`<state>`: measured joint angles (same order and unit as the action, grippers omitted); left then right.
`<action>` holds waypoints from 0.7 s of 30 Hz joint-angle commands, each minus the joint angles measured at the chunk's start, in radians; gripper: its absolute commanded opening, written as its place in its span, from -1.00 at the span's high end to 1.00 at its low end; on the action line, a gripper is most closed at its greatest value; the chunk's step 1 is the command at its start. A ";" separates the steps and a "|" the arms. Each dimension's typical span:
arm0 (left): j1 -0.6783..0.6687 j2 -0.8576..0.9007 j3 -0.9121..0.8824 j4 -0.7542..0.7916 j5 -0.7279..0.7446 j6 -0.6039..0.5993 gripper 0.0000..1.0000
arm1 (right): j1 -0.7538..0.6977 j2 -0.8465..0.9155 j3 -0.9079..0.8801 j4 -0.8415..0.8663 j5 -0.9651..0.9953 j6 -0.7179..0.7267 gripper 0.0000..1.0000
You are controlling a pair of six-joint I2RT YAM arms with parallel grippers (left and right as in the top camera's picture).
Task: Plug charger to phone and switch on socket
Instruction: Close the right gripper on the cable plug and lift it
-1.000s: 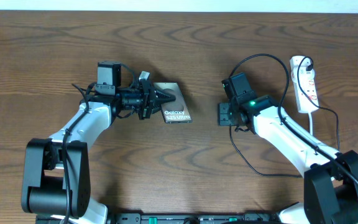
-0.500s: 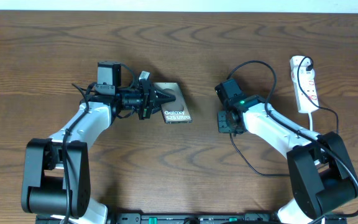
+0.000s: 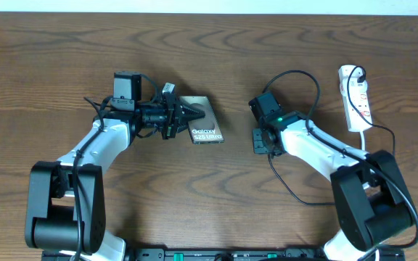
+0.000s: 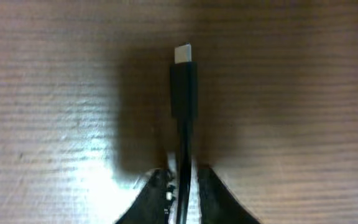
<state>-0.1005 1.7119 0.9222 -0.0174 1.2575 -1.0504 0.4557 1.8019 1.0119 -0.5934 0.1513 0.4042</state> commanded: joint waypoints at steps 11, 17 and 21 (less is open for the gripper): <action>0.004 -0.006 0.011 0.008 0.043 0.032 0.85 | 0.008 -0.020 0.003 -0.001 -0.106 0.066 0.98; 0.018 -0.006 0.011 0.065 0.050 0.035 0.85 | 0.008 -0.206 0.003 -0.055 -0.344 0.066 0.98; 0.044 -0.006 0.011 0.174 0.103 0.016 0.85 | 0.008 -0.394 0.002 -0.114 -0.560 0.027 0.97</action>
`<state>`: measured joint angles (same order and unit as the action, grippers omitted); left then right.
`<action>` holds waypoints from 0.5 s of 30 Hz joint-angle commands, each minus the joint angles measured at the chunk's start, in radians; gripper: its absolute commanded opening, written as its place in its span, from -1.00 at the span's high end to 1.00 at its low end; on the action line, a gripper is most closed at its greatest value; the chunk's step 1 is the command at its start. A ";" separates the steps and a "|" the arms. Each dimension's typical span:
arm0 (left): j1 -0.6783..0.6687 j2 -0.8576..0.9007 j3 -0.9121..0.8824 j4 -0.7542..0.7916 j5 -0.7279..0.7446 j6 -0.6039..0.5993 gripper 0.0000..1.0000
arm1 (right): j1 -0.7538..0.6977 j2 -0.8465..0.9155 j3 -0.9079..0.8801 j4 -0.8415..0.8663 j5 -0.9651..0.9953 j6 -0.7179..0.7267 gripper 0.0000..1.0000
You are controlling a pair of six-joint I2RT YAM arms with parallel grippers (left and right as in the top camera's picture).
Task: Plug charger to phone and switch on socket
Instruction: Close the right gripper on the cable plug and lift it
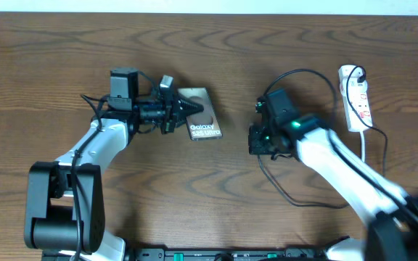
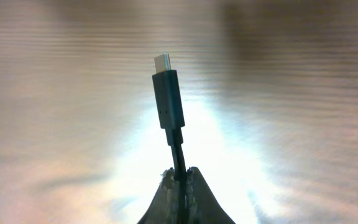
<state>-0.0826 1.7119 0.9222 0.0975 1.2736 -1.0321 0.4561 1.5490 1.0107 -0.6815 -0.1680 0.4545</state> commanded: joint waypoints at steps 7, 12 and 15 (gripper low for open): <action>0.044 -0.006 0.011 0.422 0.095 -0.223 0.85 | 0.034 -0.403 -0.095 0.000 -0.468 -0.009 0.98; 0.044 -0.006 0.011 0.582 0.095 -0.307 0.85 | 0.043 -0.434 -0.218 0.198 -0.571 0.093 0.97; 0.044 -0.006 0.011 0.590 0.093 -0.313 0.85 | 0.043 -0.431 -0.289 0.306 -0.560 0.150 0.97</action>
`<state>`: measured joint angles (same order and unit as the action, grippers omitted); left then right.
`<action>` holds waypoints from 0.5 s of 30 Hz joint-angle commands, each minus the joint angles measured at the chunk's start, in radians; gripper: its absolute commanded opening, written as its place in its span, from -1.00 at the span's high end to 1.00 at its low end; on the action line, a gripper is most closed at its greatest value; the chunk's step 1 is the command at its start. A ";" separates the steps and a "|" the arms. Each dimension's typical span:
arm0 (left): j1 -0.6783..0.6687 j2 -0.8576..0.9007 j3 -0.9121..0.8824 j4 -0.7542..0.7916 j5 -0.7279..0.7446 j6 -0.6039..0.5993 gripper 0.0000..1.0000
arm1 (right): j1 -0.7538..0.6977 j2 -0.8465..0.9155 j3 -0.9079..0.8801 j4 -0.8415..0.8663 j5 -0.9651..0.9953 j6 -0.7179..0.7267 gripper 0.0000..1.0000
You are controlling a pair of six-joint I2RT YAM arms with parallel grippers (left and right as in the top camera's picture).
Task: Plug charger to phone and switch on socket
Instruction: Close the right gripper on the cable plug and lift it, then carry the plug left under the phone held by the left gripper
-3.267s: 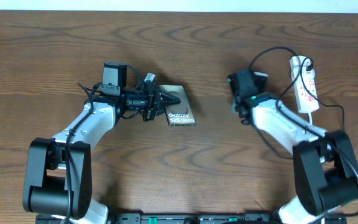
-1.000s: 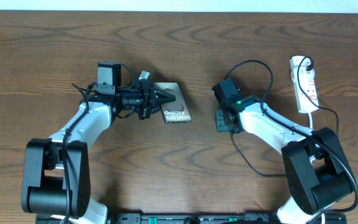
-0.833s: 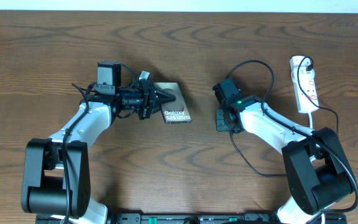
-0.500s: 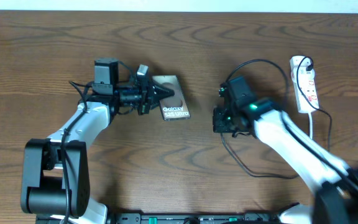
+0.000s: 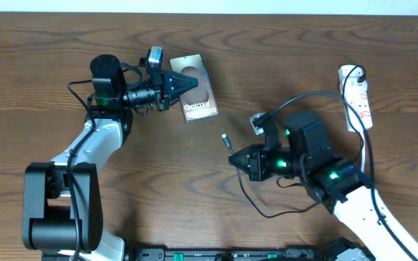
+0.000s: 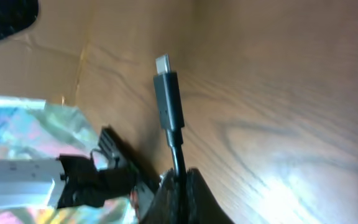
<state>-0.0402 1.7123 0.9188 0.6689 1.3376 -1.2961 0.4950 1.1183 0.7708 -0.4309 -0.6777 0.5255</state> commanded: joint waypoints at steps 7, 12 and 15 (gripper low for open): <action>-0.013 -0.006 0.014 0.019 -0.080 -0.049 0.85 | 0.004 0.000 -0.072 0.193 -0.030 0.159 0.98; -0.051 -0.006 0.014 0.071 -0.131 -0.048 0.85 | 0.004 0.000 -0.072 0.229 -0.032 0.186 0.98; -0.067 -0.006 0.014 0.139 -0.132 -0.049 0.85 | 0.004 0.000 -0.072 0.245 -0.032 0.204 0.98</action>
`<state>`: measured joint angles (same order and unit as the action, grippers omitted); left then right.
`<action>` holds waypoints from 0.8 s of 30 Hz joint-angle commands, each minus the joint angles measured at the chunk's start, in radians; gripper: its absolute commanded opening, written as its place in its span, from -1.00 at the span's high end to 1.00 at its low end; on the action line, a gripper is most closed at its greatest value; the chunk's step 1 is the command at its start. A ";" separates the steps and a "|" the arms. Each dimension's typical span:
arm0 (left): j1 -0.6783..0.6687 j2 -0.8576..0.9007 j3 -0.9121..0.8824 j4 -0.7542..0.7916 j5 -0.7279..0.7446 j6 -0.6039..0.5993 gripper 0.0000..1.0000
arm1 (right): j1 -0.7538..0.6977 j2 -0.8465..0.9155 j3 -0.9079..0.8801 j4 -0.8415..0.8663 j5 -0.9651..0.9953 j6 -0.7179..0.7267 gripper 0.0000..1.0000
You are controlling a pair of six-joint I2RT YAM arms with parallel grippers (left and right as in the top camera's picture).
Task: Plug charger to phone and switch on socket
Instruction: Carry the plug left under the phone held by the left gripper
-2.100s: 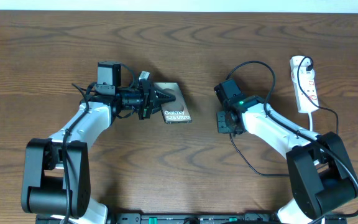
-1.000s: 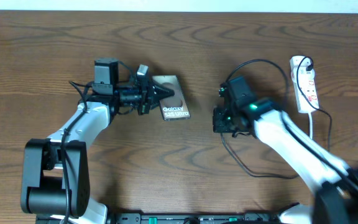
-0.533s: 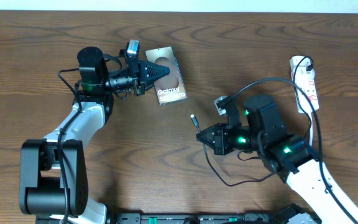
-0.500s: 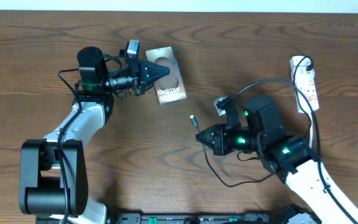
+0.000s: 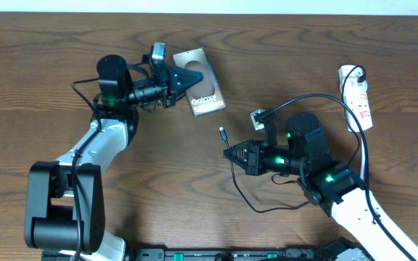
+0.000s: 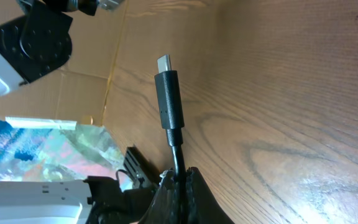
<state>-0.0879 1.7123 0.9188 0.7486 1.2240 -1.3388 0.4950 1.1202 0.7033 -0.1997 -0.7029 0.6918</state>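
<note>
The phone (image 5: 205, 94), its "Galaxy" screen facing up, is at the back left of the wooden table with my left gripper (image 5: 186, 78) shut on its left end. My right gripper (image 5: 231, 154) is shut on the black charger cable just behind its plug (image 5: 222, 133). The plug points up-left toward the phone, about a hand's width short of it. In the right wrist view the plug (image 6: 168, 93) stands straight out from the closed fingertips (image 6: 180, 182), metal tip bare. The white socket strip (image 5: 355, 98) lies at the right edge.
The black cable (image 5: 256, 209) loops from my right gripper toward the table's front, then runs back up to the socket strip. My left arm (image 5: 96, 141) stretches along the left side. The right arm (image 5: 339, 192) crosses the front right.
The phone in my left gripper has shifted a little to the right and turned slightly. My right gripper with the plug has moved slightly left and toward the back, closer to the phone.
First my left gripper was on the phone near the table's middle, and my right gripper was closed on the cable, pointing down at the table. Then the plug was clear of the table. Later the phone was at the back left and the plug pointed toward it, as now.
</note>
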 commanded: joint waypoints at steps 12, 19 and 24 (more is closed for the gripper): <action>-0.028 -0.006 0.014 0.103 -0.013 -0.024 0.85 | 0.003 0.002 -0.004 0.088 -0.010 0.058 0.98; -0.028 -0.006 0.014 0.103 -0.012 -0.029 0.85 | 0.003 0.063 -0.004 0.108 -0.011 0.098 0.98; -0.027 -0.006 0.014 0.103 -0.005 -0.029 0.85 | 0.003 0.095 -0.004 0.205 -0.042 0.108 0.98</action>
<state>-0.1169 1.7123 0.9188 0.8356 1.2053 -1.3628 0.4950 1.2118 0.6998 -0.0284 -0.7155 0.7841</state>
